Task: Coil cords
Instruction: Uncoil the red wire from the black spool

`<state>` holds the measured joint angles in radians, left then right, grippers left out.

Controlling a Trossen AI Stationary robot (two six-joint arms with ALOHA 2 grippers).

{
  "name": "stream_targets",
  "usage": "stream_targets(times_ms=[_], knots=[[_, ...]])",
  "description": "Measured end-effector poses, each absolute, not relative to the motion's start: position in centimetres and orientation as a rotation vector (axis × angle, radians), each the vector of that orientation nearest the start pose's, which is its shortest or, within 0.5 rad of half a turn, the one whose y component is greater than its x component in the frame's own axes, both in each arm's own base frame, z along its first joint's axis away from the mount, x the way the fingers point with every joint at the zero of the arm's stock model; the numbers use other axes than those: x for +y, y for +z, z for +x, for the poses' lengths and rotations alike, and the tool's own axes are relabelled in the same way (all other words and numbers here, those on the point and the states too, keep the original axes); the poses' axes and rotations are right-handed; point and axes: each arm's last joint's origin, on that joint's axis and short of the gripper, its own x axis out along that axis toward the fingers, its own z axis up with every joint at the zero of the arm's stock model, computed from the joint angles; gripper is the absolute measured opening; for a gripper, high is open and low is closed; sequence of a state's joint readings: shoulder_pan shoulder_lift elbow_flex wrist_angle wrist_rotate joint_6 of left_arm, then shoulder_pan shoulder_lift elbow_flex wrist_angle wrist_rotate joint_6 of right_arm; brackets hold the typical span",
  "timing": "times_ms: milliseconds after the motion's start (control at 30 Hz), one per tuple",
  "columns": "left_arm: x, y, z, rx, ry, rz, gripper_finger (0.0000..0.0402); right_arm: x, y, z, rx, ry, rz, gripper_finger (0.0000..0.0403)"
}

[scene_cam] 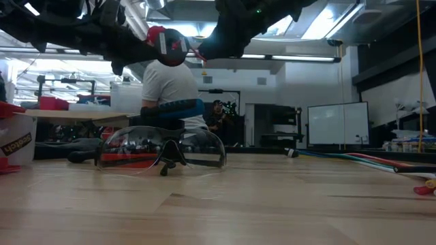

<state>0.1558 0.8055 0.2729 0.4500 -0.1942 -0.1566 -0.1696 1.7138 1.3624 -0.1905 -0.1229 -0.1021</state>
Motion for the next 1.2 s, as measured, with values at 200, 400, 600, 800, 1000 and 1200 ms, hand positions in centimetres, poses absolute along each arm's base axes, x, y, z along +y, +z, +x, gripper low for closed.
stream_targets(times_ms=[200, 400, 600, 800, 1000, 1200], knots=[[3.3, 21.4, 17.2, 0.05, 0.355, -0.154, 0.0, -6.2, 28.5, 38.7, 0.541, -0.013, 0.012, 0.0214], [3.3, 21.4, 17.2, 0.043, 0.355, -0.154, 0.0, -6.2, 27.7, 39.1, 0.557, 0.011, 0.035, 0.0214], [3.3, 21.4, 17.2, 0.043, 0.355, -0.154, 0.0, -6.3, 27.3, 39.4, 0.558, 0.015, 0.04, 0.021], [3.3, 21.4, 17.2, 0.045, 0.355, -0.154, 0.0, -6.3, 27.3, 39.4, 0.553, 0.015, 0.039, 0.0157], [3.3, 21.4, 17.2, 0.046, 0.355, -0.154, 0.0, -6.3, 27.3, 39.5, 0.551, 0.014, 0.039, 0.0068], [3.3, 21.4, 17.2, 0.047, 0.354, -0.154, 0.0, -6.3, 27.4, 39.5, 0.539, 0.012, 0.036, 0.0016]])
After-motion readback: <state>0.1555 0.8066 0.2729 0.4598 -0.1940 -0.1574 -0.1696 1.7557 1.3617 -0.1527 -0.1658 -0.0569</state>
